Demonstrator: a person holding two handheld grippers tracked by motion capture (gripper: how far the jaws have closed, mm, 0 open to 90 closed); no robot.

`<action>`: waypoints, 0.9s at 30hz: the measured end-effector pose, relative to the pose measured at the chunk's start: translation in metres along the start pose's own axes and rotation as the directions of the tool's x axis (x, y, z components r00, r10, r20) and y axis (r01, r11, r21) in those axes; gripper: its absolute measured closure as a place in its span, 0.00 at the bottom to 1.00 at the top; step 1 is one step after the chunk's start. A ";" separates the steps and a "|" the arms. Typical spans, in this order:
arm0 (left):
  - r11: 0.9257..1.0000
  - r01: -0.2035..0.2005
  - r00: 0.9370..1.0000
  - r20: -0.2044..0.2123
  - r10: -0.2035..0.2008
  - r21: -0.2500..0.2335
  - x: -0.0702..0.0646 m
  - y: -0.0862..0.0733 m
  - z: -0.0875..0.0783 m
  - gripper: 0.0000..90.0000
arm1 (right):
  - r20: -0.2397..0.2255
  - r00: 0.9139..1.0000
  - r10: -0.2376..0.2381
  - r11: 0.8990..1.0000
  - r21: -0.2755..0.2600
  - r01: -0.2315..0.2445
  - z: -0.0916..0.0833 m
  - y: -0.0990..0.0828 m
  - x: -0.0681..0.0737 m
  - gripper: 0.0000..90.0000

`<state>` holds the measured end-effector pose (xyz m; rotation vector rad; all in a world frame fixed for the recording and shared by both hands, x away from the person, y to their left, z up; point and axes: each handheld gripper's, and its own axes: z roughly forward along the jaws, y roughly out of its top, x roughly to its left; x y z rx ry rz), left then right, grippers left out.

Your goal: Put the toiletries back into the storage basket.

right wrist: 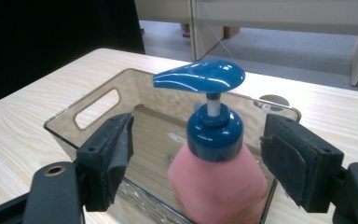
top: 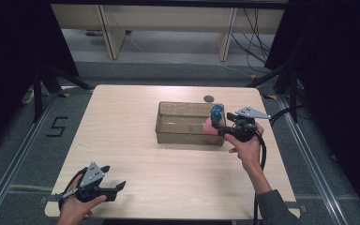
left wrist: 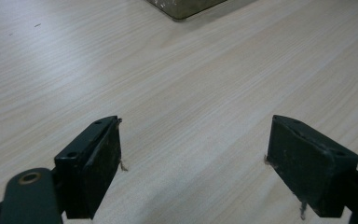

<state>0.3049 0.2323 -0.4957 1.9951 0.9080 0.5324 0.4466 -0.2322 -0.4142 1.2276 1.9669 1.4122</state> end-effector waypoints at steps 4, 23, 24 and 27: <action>1.000 -0.002 1.000 0.000 0.002 0.002 0.000 0.000 0.000 0.19 | 0.002 0.999 -0.034 0.999 0.010 0.034 -0.002 -0.001 -0.001 0.29; 1.000 0.004 1.000 -0.002 -0.004 -0.001 0.000 0.000 0.000 0.19 | -0.025 0.999 -0.036 0.999 -0.015 0.036 -0.010 -0.005 0.007 0.29; 1.000 -0.004 1.000 0.000 0.004 -0.002 0.000 0.000 0.000 0.19 | -0.028 1.000 -0.009 1.000 -0.008 0.009 -0.011 -0.006 0.010 0.29; 1.000 0.007 1.000 0.000 -0.007 -0.005 -0.001 0.000 0.000 0.19 | -0.040 0.999 -0.026 1.000 -0.010 0.025 -0.011 -0.006 0.010 0.29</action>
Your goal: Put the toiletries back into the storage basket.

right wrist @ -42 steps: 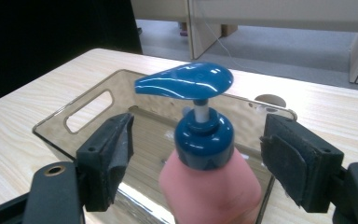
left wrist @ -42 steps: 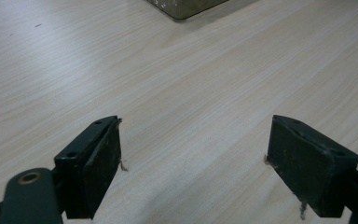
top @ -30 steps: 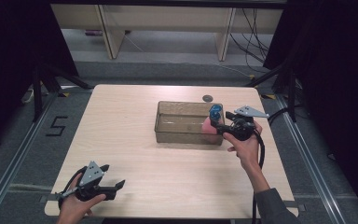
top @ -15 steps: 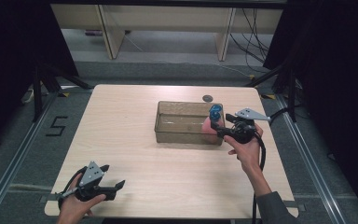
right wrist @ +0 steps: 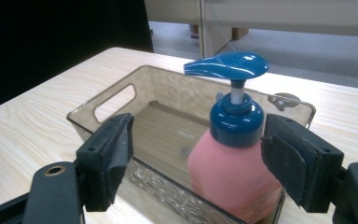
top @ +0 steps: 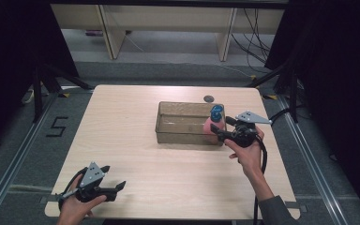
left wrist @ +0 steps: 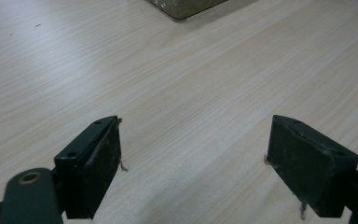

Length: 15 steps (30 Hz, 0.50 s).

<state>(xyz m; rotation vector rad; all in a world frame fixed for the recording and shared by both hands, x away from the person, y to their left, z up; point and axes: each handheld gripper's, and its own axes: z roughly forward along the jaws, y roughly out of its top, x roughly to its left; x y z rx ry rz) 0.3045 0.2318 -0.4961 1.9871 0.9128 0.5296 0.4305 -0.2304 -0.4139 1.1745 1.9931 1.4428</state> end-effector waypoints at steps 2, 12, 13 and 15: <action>1.000 -0.007 1.000 -0.002 0.007 0.003 0.001 0.001 0.000 0.19 | 0.007 1.000 -0.022 1.000 -0.009 0.022 0.000 0.000 0.000 0.29; 1.000 -0.005 1.000 -0.001 0.005 0.005 0.001 0.000 0.000 0.19 | -0.019 1.000 -0.020 1.000 0.001 0.020 -0.002 -0.004 0.007 0.25; 1.000 -0.011 1.000 -0.001 0.011 0.003 0.001 0.000 0.000 0.19 | -0.024 1.000 -0.019 1.000 -0.003 0.019 -0.002 -0.004 0.009 0.25; 1.000 -0.010 1.000 0.000 0.010 0.006 0.001 0.000 0.000 0.19 | -0.023 1.000 -0.006 1.000 0.006 0.006 -0.003 -0.005 0.012 0.24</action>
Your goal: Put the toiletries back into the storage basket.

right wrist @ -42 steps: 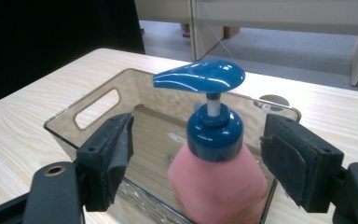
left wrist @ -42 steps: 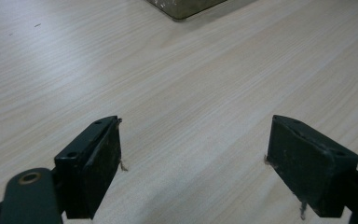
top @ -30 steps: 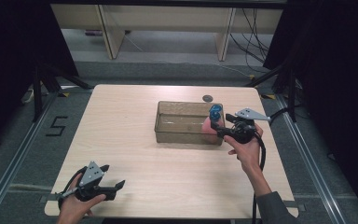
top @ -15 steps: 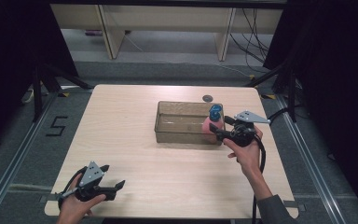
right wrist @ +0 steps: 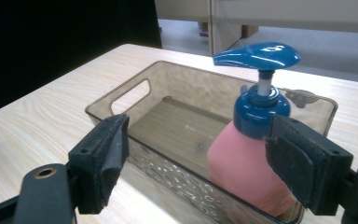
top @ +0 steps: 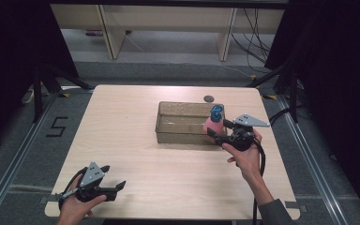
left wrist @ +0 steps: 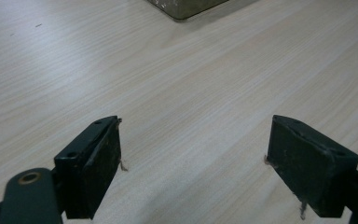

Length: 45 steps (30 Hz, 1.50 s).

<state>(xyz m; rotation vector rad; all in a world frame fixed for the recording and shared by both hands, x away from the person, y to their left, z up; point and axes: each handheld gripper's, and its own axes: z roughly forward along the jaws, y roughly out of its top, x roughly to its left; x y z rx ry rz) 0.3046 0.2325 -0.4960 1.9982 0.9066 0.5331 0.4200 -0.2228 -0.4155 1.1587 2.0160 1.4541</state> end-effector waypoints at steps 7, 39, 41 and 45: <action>1.000 0.000 1.000 0.000 0.000 0.001 0.000 0.000 0.000 0.19 | -0.032 0.999 0.005 1.000 0.005 -0.005 0.000 -0.002 0.005 0.22; 1.000 0.007 1.000 -0.002 -0.007 0.003 0.000 0.000 0.001 0.19 | -0.098 0.995 -0.022 1.000 0.014 0.024 -0.001 -0.013 0.025 0.22; 1.000 0.007 1.000 -0.003 -0.007 0.004 0.000 0.000 0.001 0.19 | -0.102 0.995 -0.020 1.000 0.016 0.022 -0.002 -0.013 0.027 0.22; 1.000 0.001 1.000 -0.001 0.000 0.004 0.000 0.000 0.001 0.19 | -0.112 0.993 -0.023 0.999 0.028 0.026 -0.001 -0.015 0.029 0.22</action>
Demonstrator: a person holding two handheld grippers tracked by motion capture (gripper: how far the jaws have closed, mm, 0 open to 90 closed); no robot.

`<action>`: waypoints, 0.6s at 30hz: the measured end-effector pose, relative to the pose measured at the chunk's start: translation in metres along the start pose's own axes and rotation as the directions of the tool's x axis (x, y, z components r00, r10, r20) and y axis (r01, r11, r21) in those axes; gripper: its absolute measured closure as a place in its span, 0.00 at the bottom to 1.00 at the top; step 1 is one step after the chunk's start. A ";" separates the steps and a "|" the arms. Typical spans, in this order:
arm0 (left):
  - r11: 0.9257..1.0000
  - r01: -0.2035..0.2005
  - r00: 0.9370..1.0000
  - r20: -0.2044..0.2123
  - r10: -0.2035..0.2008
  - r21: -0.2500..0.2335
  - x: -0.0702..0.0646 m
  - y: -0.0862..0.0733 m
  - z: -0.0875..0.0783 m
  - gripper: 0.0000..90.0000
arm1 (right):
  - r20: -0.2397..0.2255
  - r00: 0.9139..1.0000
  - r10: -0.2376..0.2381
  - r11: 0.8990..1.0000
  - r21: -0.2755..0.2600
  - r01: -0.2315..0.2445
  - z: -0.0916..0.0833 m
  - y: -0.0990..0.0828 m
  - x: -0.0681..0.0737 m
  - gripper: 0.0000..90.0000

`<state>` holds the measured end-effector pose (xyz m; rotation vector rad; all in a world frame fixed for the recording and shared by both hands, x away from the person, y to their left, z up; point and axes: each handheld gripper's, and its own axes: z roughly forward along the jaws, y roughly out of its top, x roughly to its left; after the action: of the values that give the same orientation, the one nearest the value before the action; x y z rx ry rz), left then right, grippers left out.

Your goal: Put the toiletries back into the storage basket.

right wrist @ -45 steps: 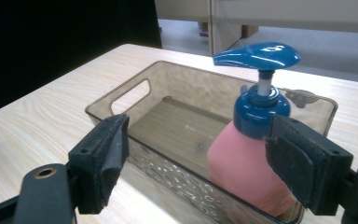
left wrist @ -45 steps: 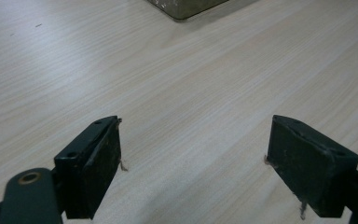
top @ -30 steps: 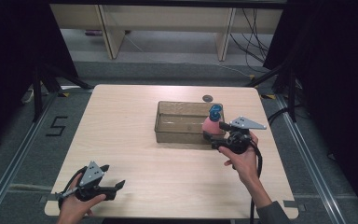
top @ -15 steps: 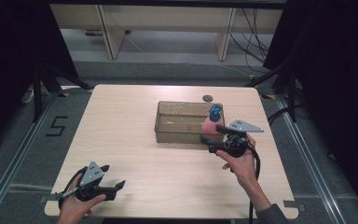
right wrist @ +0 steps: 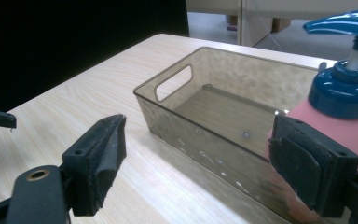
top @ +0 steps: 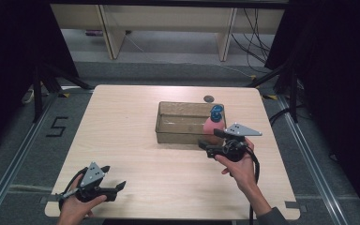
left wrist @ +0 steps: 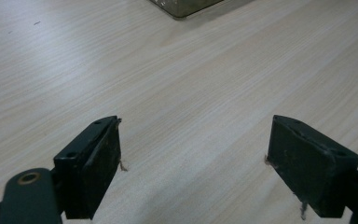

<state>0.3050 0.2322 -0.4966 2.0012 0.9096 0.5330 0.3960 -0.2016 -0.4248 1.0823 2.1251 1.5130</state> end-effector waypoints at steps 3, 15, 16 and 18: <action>1.000 -0.001 1.000 0.001 0.001 0.001 0.000 0.000 0.000 0.19 | -0.012 1.000 -0.006 1.000 -0.008 0.006 0.002 -0.002 0.002 0.22; 1.000 0.001 1.000 0.001 -0.001 0.003 0.000 0.000 0.000 0.19 | -0.026 0.999 0.022 1.000 0.014 -0.022 0.000 -0.009 0.008 0.22; 1.000 0.007 1.000 0.000 -0.007 0.003 0.000 0.000 0.000 0.19 | -0.029 1.000 0.009 1.000 0.009 -0.009 0.001 -0.010 0.008 0.22; 1.000 0.006 1.000 0.001 -0.006 0.003 0.000 0.000 0.000 0.19 | -0.031 0.999 0.010 1.000 0.014 -0.009 0.000 -0.010 0.008 0.22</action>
<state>0.3052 0.2324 -0.4965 2.0011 0.9162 0.5277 0.3866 -0.1969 -0.4330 1.0819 2.1575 1.5309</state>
